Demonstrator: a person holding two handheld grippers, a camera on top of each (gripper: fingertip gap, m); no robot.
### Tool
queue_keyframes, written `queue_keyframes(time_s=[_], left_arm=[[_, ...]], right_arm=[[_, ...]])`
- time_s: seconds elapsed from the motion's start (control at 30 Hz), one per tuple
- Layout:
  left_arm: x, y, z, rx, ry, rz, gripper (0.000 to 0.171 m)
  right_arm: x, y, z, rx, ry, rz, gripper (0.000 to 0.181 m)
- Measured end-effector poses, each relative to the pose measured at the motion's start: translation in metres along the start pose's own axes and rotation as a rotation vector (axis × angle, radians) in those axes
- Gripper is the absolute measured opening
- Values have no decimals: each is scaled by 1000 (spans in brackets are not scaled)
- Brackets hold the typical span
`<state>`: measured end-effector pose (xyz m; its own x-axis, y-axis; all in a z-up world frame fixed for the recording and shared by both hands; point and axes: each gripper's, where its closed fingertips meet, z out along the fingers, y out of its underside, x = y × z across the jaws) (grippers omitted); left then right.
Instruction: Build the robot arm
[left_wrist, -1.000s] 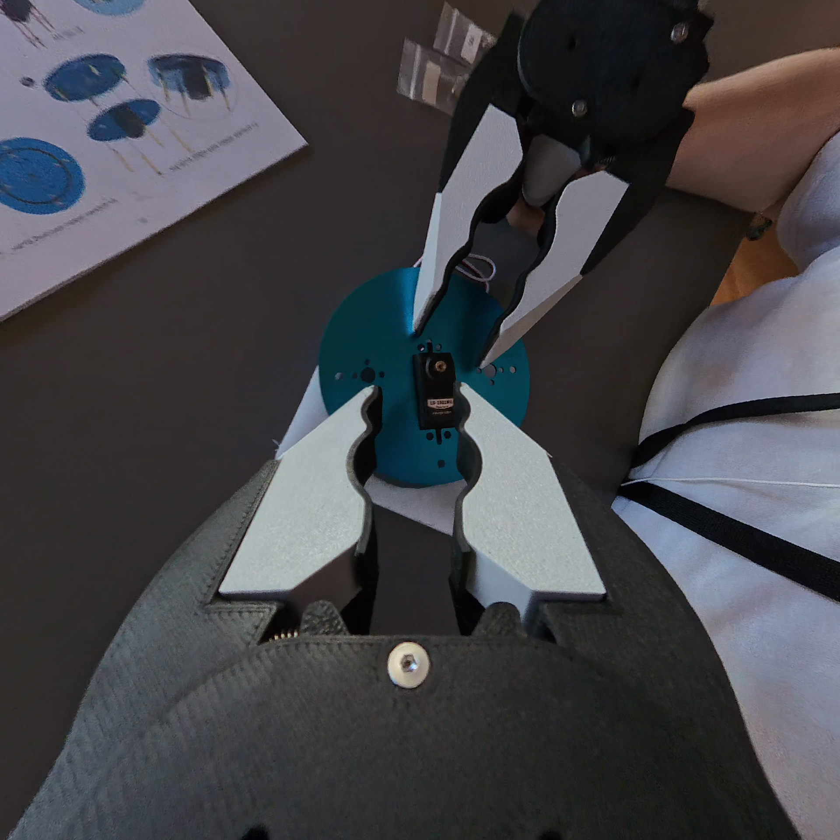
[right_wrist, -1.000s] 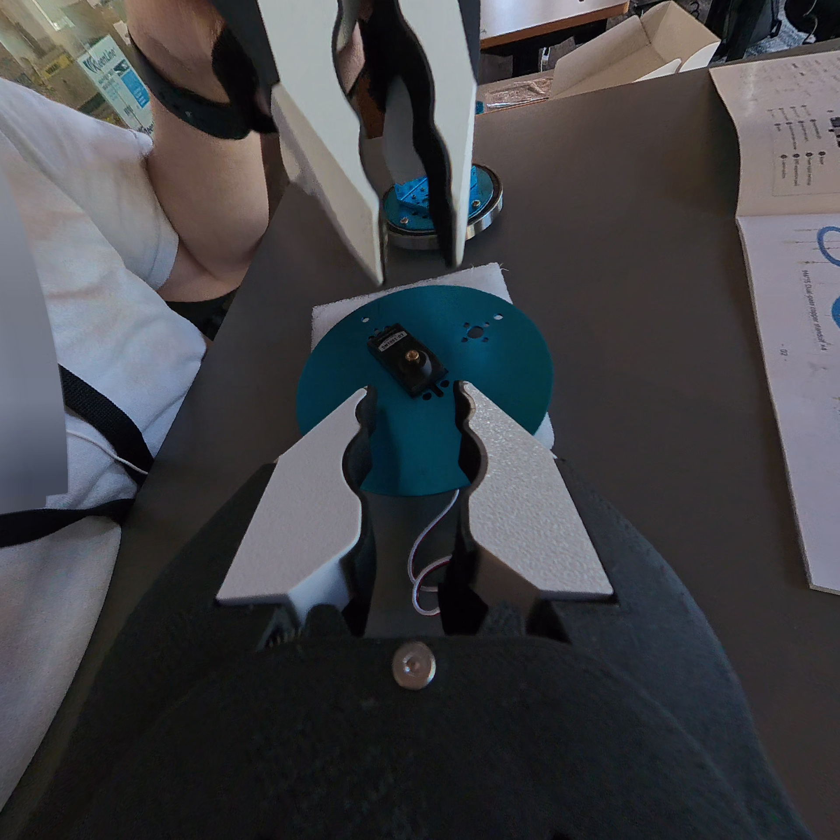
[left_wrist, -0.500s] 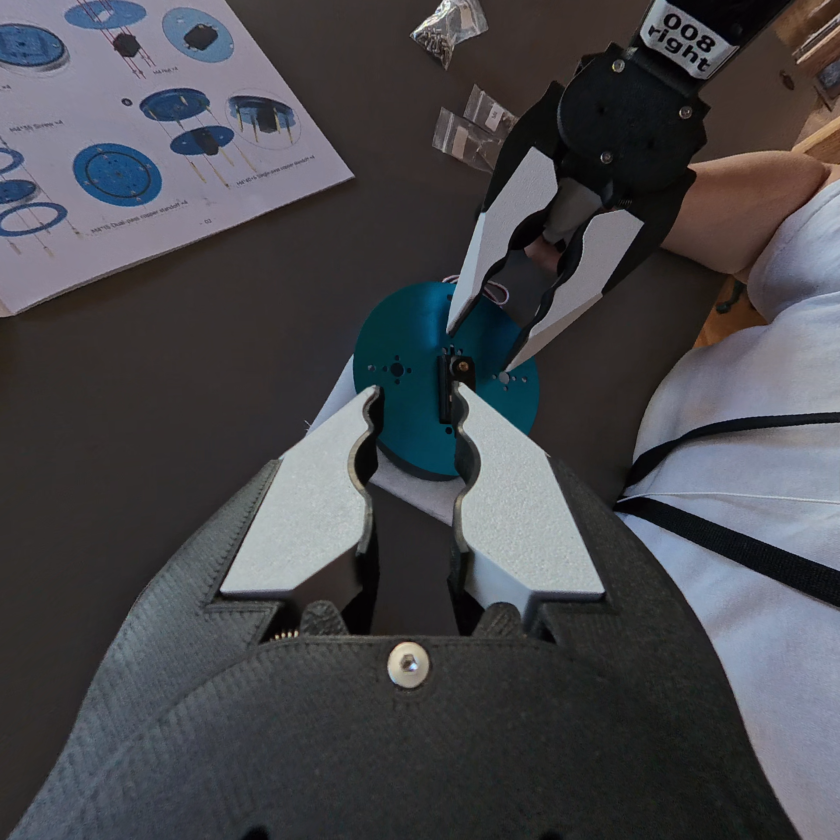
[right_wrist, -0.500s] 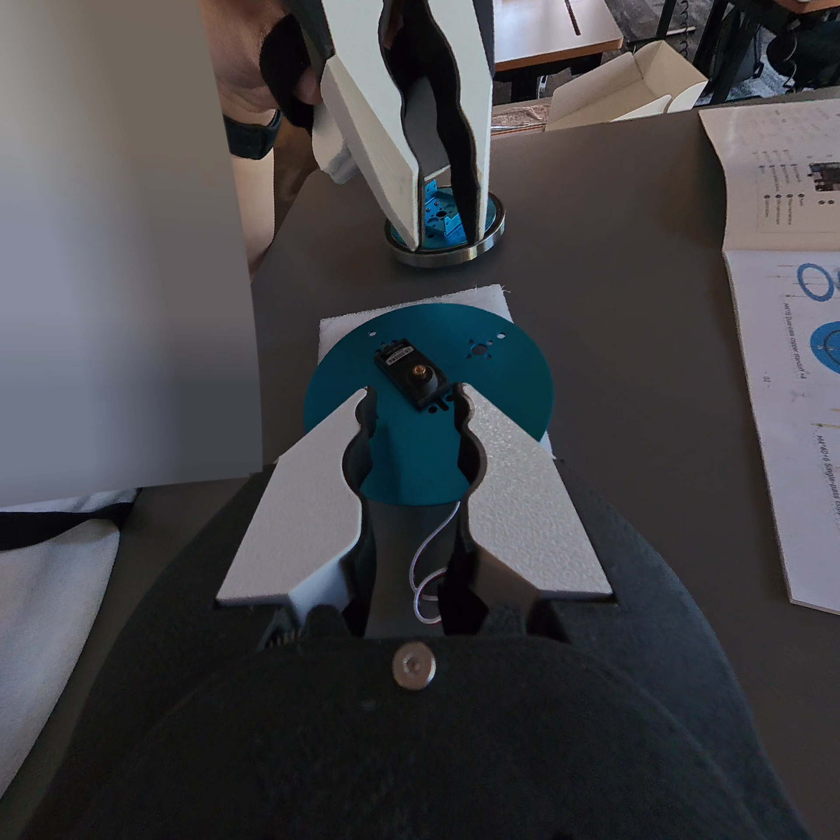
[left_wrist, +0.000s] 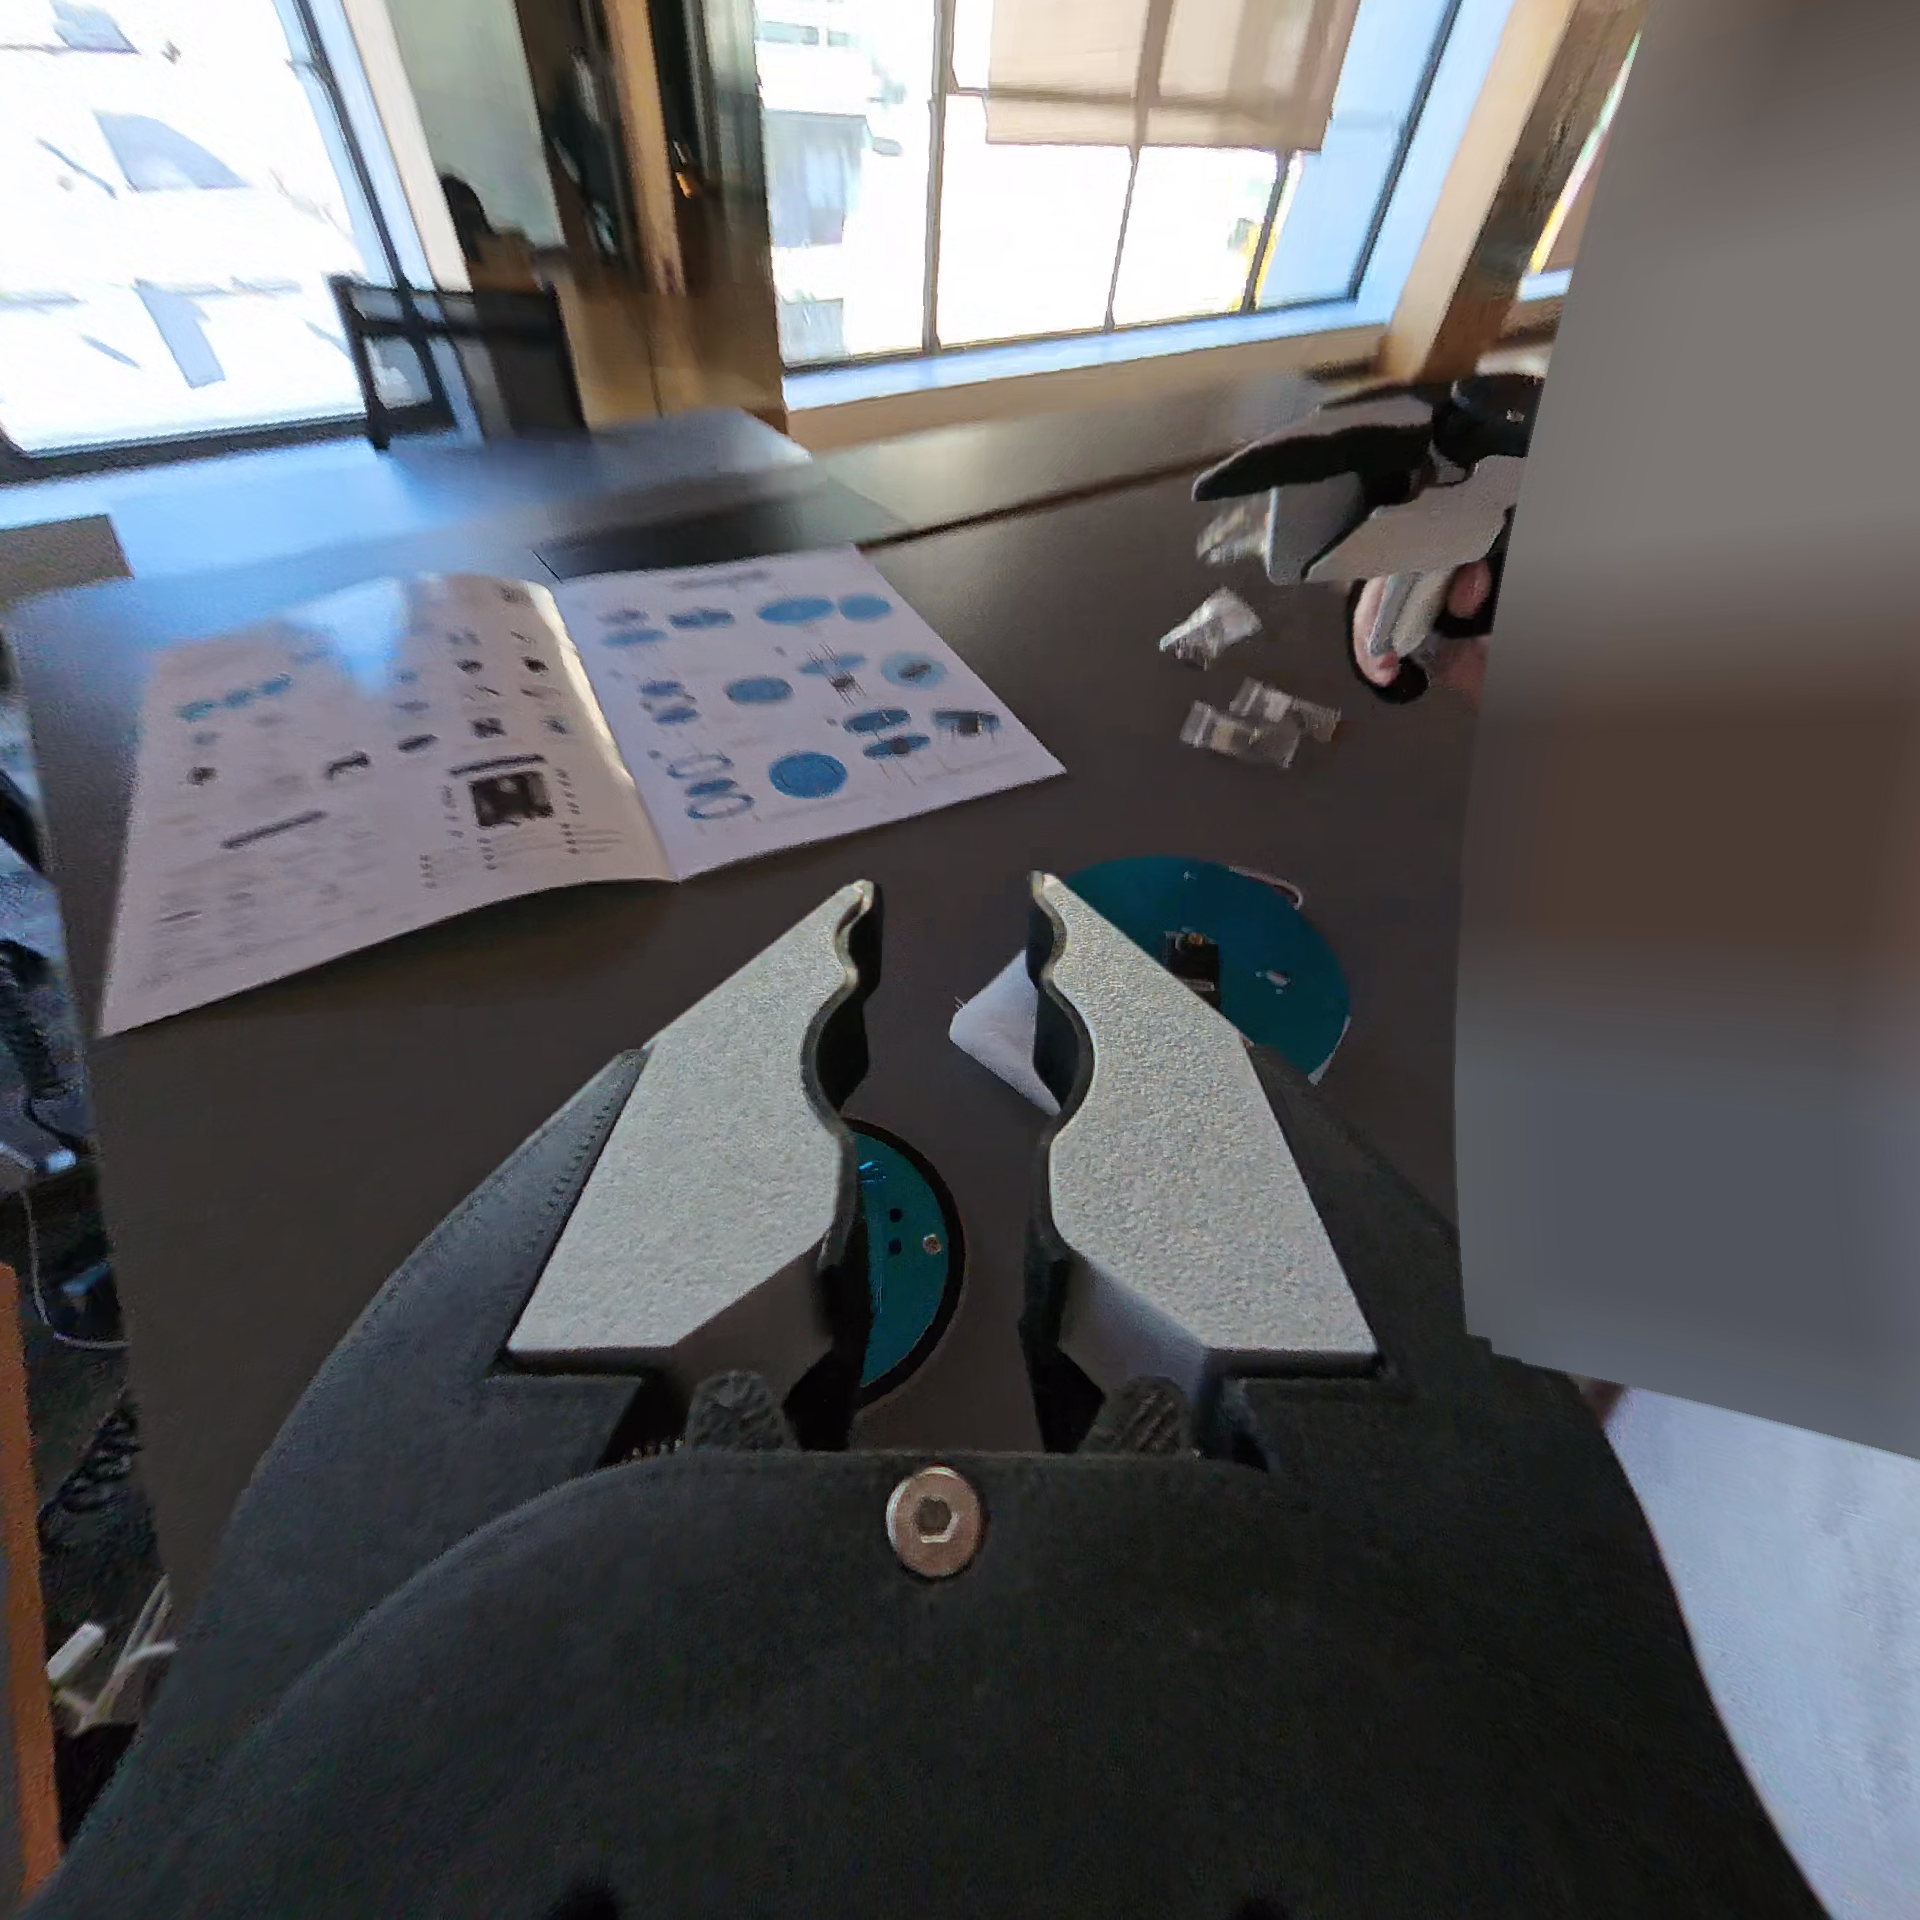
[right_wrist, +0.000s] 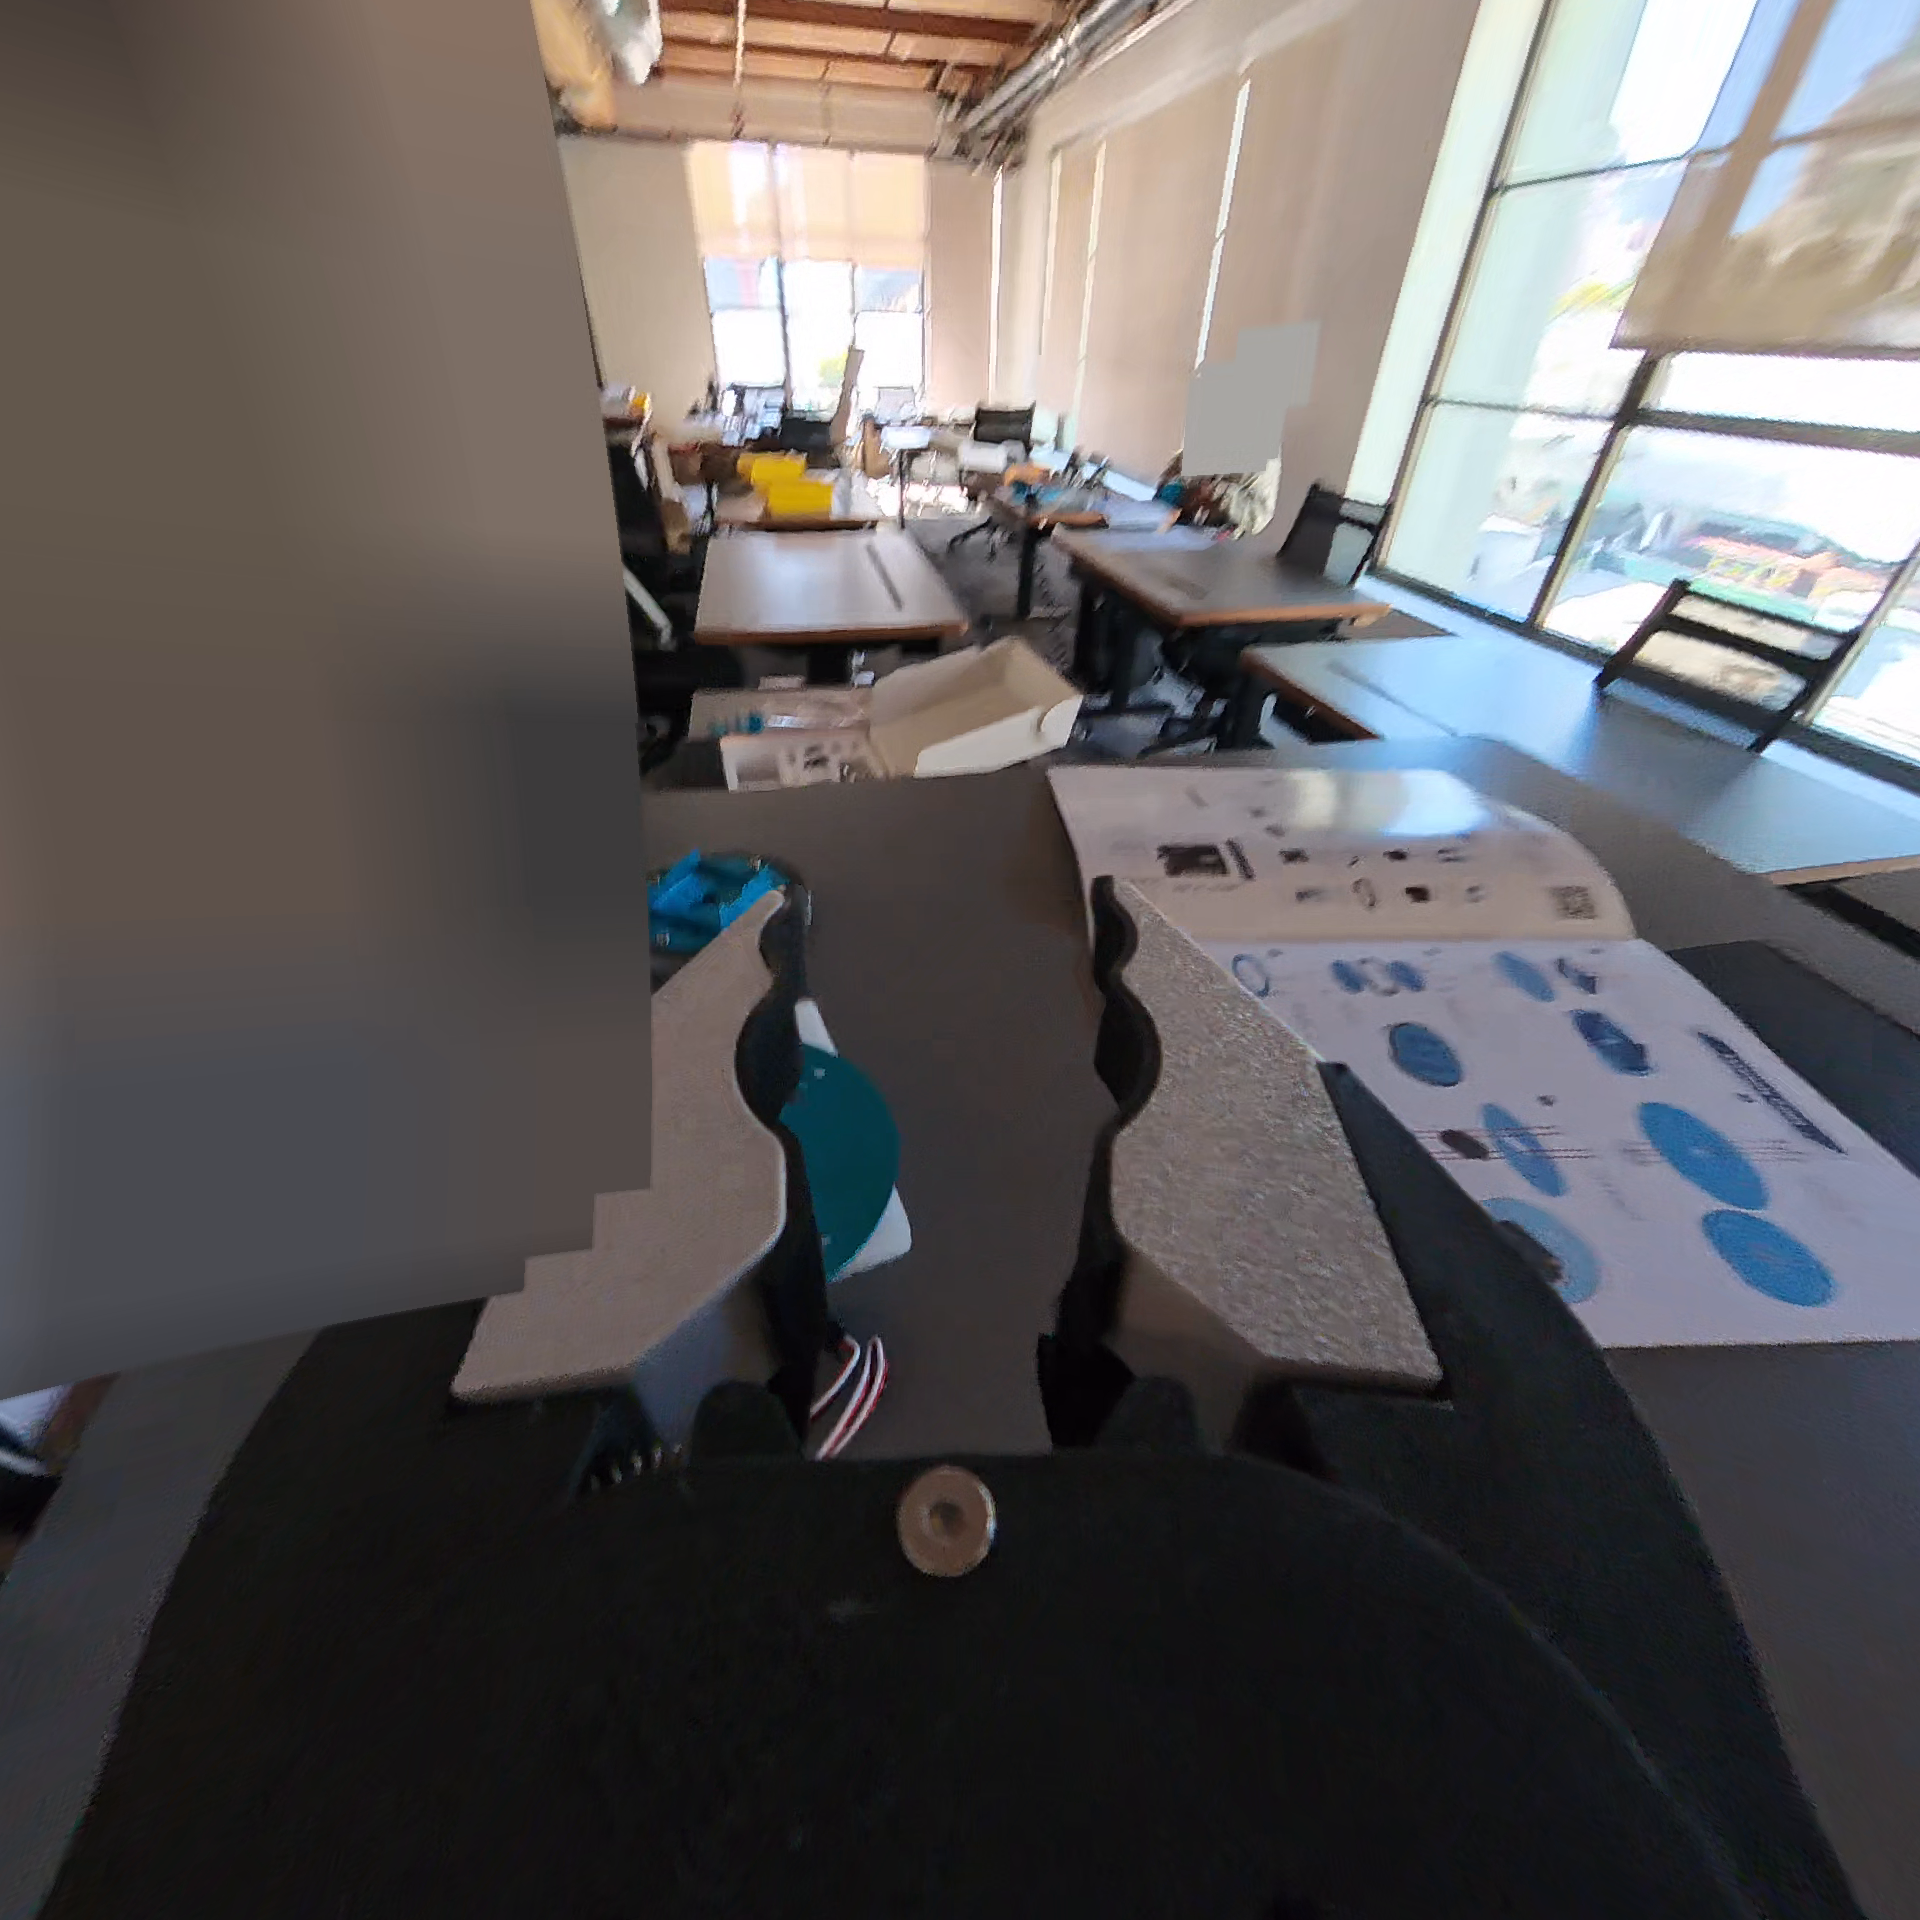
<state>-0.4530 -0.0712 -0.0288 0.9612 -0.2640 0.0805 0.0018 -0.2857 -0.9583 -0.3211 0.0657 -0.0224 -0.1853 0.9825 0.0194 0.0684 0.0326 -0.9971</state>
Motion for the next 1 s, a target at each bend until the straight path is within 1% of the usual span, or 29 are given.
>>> queue_keyframes(time_s=[0.07,0.13,0.17,0.23,0.3,0.37,0.43,0.53,0.57,0.6,0.67,0.73,0.83,0.87,0.9,1.0], left_arm=[[6,-11,-25,105,-23,-10,30],[22,-22,-49,201,-19,-16,33],[33,-27,-61,245,-17,-15,34],[59,-30,-87,296,-37,-5,35],[85,-23,-112,316,-112,12,36],[115,-9,-136,321,-201,17,38],[144,9,-158,337,-306,1,42],[183,24,-193,434,-498,-17,45],[196,28,-201,433,-525,-20,44],[209,32,-206,403,-526,-39,47],[230,35,-214,339,-515,-91,61],[252,33,-225,316,-513,-120,69],[277,38,-249,296,-582,-78,71],[281,43,-259,289,-618,-66,71],[284,49,-270,287,-648,-64,71],[284,68,-304,311,-692,-118,70]], right_arm=[[0,-15,-15,38,17,49,61],[-11,-22,-35,35,13,89,71],[-19,-21,-49,33,17,92,71],[-37,-8,-78,10,49,67,67],[-58,12,-108,-25,76,19,67],[-74,32,-136,-36,123,-33,66],[-96,41,-159,9,118,-69,63],[-124,49,-182,75,95,-117,54],[-135,53,-185,83,68,-117,53],[-146,57,-186,80,27,-117,52],[-164,64,-186,61,-22,-130,41],[-180,65,-183,49,-73,-144,29],[-199,62,-175,45,-134,-168,16],[-202,61,-172,46,-134,-182,9],[-204,60,-169,50,-128,-194,5],[-195,58,-159,49,-58,-224,7]])
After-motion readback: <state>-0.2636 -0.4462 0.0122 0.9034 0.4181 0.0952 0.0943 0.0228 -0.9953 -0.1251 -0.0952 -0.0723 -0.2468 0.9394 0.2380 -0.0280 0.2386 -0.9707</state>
